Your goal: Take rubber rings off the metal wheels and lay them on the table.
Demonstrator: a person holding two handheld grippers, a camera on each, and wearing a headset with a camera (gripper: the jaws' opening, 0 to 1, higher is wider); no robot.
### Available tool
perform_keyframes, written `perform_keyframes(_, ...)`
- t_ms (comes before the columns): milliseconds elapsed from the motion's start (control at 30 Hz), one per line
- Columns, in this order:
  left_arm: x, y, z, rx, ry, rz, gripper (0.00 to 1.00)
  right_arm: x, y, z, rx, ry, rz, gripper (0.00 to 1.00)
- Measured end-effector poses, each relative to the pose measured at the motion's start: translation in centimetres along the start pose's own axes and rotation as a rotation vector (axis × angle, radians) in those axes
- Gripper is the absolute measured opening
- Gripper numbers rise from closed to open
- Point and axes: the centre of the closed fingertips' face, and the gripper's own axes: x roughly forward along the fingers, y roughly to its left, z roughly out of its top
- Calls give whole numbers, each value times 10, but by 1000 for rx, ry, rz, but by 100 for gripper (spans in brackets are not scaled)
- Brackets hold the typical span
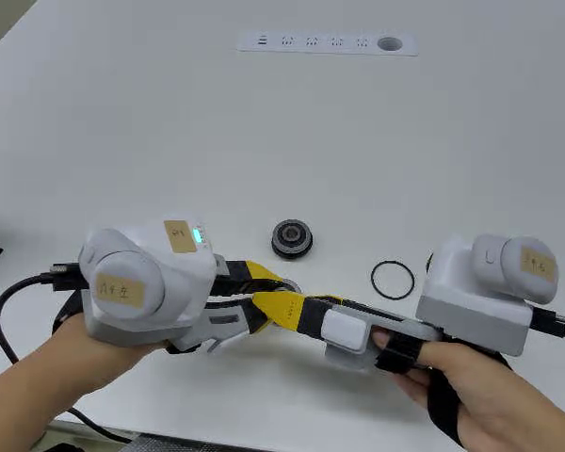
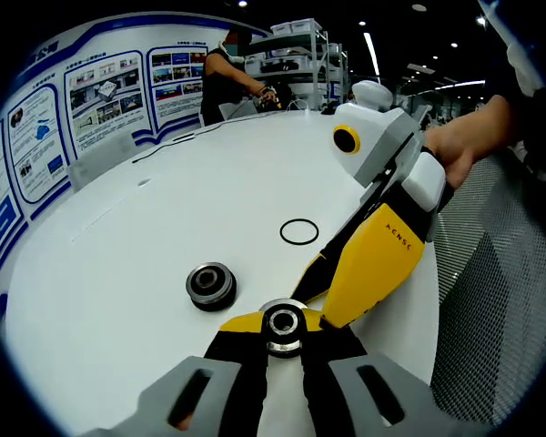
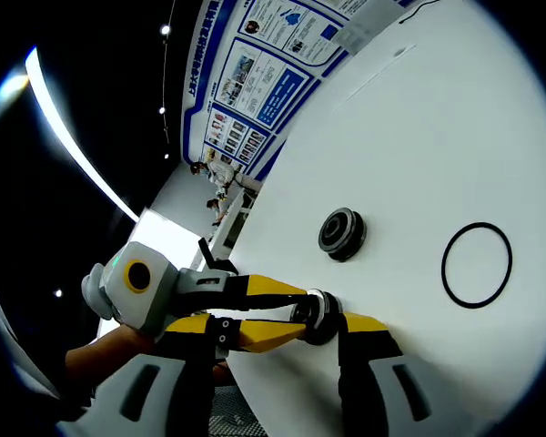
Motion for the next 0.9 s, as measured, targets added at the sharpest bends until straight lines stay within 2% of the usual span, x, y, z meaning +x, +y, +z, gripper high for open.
perform_keyframes(167,0,0,0,-2,-6,12,13,-1,2,-1,5,6,10,54)
perform_keyframes(400,0,1,0,7,6,-1,12,-3,1,-2,39,18,25,50)
perform_keyframes(600,0,0,-1,14,17,-7,12,-4,1,0,43,-2,11,47)
perform_keyframes(900,0,0,-1,17,21,-10,12,-5,-2,0,59,3,-4,43)
